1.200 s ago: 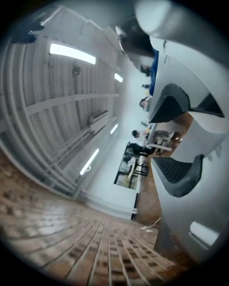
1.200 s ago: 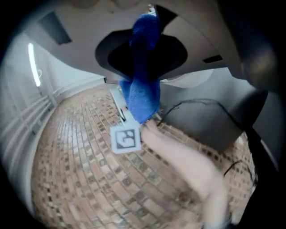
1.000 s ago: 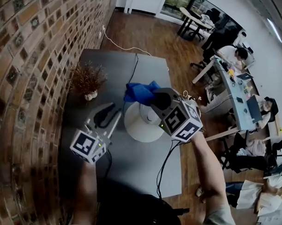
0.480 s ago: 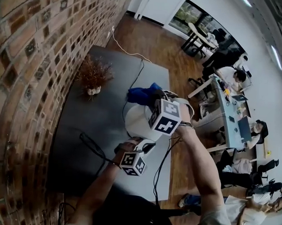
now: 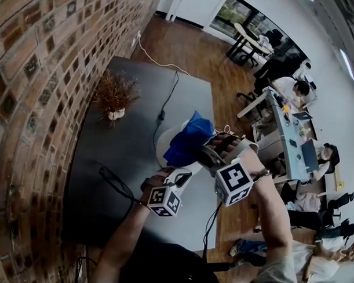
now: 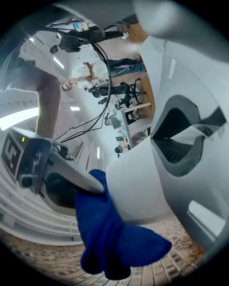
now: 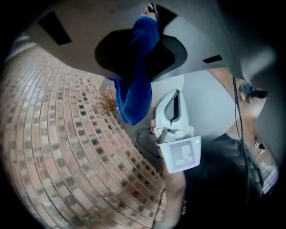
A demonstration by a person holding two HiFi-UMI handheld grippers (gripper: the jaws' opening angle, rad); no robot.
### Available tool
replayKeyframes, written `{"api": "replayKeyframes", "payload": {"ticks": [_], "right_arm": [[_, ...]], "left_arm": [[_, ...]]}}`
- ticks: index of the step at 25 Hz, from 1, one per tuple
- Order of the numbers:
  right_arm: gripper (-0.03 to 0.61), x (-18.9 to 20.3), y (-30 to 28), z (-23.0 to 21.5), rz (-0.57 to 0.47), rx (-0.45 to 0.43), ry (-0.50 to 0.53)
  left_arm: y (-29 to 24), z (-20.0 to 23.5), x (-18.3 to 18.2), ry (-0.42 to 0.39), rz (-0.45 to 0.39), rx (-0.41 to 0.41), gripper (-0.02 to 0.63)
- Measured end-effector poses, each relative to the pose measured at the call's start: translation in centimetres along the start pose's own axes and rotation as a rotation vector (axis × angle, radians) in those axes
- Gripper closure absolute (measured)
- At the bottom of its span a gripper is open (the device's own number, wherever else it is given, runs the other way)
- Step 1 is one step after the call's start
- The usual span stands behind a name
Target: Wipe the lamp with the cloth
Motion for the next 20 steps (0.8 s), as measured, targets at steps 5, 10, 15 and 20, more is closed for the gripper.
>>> {"api": "replayKeyframes", "payload": {"ticks": [5, 10, 15, 20], "right_arm": [[0.5, 2.7, 3.0, 1.9, 0.033, 0.114, -0.164], [0.502, 12.8, 7.6, 1.4, -0.134, 0.439, -1.019], [0.502, 12.5, 1.4, 3.4, -0.154, 0.22, -1.173], [0.502, 8.7, 0.6, 4.2, -0.025, 0.103, -1.016]], "left_arm": [[0.6, 0.2, 0.5, -0.032, 0.014, -0.011, 0.604], [4.8, 4.2, 0.0, -0.001, -0.031, -0.134, 0.604], [3.5, 5.2, 2.0, -0.113, 0.044, -0.091, 0.604], [2.7, 5.0, 1.7, -0.143, 0.047, -0.056, 0.604]]}}
Point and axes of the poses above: the fingertips, and each gripper's own axes: y backward along the fingers, z to its left, x out of its underside, the point moved 2 cm from there along y, backward along the fingers, and after that the axes turned 9 degrees about -x, right-handed, at the moved point
